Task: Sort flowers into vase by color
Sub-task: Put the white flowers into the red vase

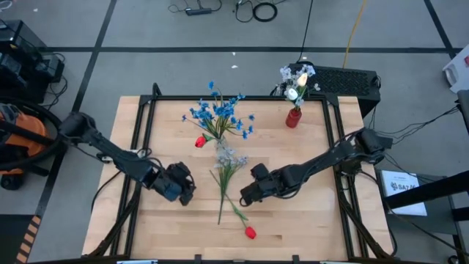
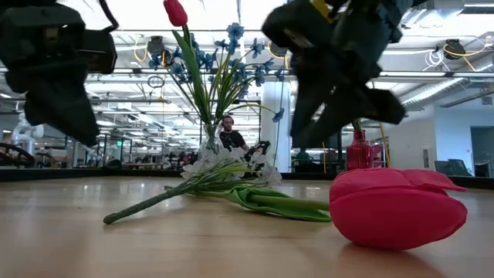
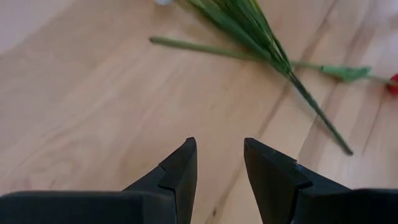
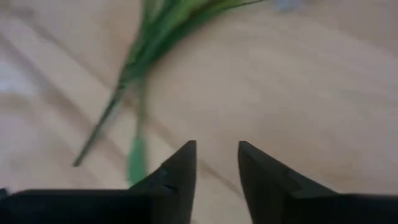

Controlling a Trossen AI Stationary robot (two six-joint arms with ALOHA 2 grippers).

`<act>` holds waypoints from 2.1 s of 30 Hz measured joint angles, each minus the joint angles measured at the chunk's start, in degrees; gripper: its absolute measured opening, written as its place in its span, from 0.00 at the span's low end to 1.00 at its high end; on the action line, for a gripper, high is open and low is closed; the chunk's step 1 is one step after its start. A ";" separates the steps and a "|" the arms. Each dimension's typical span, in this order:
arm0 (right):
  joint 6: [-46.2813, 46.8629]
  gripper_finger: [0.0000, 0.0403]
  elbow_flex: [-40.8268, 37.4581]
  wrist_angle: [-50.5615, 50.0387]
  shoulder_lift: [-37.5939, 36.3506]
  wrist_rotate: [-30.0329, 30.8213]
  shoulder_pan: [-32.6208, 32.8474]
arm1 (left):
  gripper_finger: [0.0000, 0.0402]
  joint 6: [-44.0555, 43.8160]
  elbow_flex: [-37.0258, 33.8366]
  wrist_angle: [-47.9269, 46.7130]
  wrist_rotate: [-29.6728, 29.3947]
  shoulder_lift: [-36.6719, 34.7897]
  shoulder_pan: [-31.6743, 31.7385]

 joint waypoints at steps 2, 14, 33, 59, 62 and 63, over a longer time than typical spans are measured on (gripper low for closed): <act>-2.05 0.32 1.48 3.24 2.16 -1.68 0.00 | 0.34 0.02 0.00 0.00 0.04 0.93 -1.08; -8.26 0.37 31.96 -10.77 20.73 -3.92 -3.35 | 0.34 11.22 0.00 -2.18 2.77 1.52 -3.43; 7.70 0.37 59.65 -32.91 42.68 -10.79 -9.94 | 0.34 22.67 0.00 -15.88 11.44 1.50 -3.44; 7.92 0.05 59.35 -47.12 30.87 -1.10 -5.04 | 0.34 30.09 0.00 -15.54 12.07 1.47 -3.44; 11.03 0.10 59.40 -45.48 31.44 -0.43 -5.49 | 0.34 30.14 0.00 -15.41 12.07 1.47 -3.43; 11.88 0.12 59.41 -45.12 31.78 -0.45 -5.78 | 0.34 30.17 0.00 -15.34 12.07 1.47 -3.42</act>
